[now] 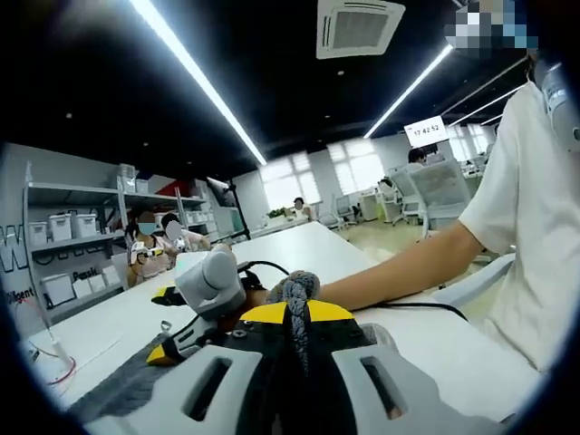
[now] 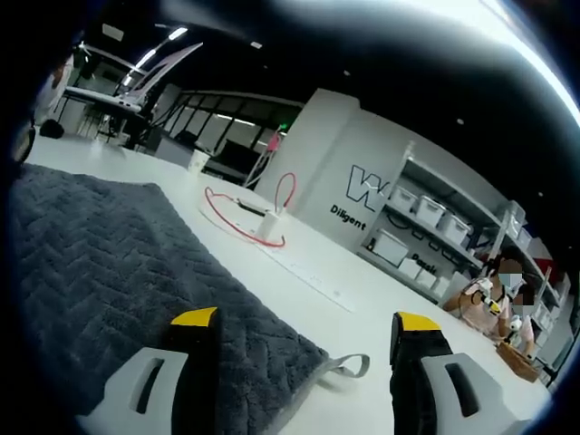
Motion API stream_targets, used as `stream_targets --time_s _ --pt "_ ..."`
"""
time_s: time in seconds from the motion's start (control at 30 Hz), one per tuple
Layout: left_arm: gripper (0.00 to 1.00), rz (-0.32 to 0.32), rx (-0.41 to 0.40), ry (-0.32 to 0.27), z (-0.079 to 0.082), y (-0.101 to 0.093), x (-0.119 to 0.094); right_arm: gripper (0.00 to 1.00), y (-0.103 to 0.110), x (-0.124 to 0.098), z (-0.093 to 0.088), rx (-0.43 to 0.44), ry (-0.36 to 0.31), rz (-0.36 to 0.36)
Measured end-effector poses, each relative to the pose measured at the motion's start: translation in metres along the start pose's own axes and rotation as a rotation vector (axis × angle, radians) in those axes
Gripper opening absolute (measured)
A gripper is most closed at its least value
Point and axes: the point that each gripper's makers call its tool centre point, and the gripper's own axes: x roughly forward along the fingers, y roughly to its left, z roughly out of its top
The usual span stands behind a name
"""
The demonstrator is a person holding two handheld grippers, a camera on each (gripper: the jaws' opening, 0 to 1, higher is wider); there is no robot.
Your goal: Open the folded towel by lifting each exposed corner and separating the folded layers until the towel lies flat within the target outline without major curled edges
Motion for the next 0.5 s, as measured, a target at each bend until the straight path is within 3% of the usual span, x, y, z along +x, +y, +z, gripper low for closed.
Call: stream_targets --time_s 0.27,0.5 --pt "0.05 0.047 0.011 -0.008 0.005 0.009 -0.008 0.76 0.0 -0.002 -0.001 0.009 0.007 -0.004" --pt "0.05 0.093 -0.003 -0.018 0.007 0.031 -0.021 0.73 0.004 -0.003 -0.001 0.003 0.009 0.004"
